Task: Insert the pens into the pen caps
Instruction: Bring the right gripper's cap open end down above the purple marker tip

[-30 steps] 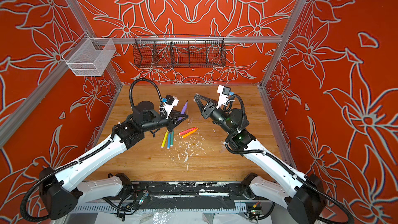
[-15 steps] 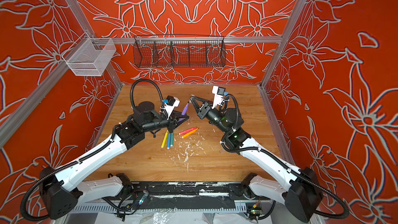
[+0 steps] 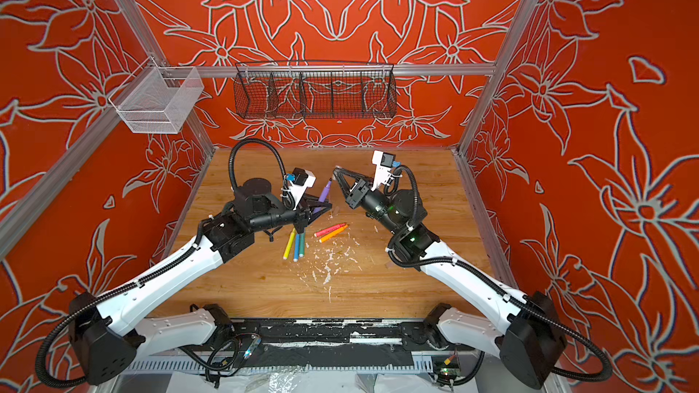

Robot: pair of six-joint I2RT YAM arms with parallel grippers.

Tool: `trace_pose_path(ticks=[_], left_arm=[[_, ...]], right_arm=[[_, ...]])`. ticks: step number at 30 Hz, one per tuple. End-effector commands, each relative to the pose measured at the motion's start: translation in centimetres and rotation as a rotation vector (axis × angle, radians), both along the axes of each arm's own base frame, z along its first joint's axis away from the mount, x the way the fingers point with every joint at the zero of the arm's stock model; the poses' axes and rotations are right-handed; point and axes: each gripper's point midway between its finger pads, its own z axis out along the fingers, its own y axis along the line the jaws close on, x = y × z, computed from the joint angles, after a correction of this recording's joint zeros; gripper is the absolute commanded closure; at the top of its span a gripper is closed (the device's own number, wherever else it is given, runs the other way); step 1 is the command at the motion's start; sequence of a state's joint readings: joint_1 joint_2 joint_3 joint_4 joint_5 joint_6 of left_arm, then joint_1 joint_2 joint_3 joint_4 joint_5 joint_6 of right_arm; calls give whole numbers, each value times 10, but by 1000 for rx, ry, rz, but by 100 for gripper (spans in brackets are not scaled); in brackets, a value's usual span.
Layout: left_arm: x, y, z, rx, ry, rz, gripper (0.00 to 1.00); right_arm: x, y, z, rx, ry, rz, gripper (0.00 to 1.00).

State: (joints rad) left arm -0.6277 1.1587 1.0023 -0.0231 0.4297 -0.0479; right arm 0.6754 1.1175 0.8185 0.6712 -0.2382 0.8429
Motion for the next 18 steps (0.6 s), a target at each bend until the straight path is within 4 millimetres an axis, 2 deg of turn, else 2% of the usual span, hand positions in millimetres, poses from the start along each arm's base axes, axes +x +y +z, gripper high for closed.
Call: trace_pose_path(ticks=[1,8,18], left_arm=[[-3,-3,15,-13,-42,-20,100],[-3,-3,16,-13,-45,-19,100],[0,-1,16,-12,-50,2,100]], right_arm=[[-6,3,20,26,-53,10,100],[-7,-3,29,48,-73,-13,100],[-5,4,20,43,-51,6,100]])
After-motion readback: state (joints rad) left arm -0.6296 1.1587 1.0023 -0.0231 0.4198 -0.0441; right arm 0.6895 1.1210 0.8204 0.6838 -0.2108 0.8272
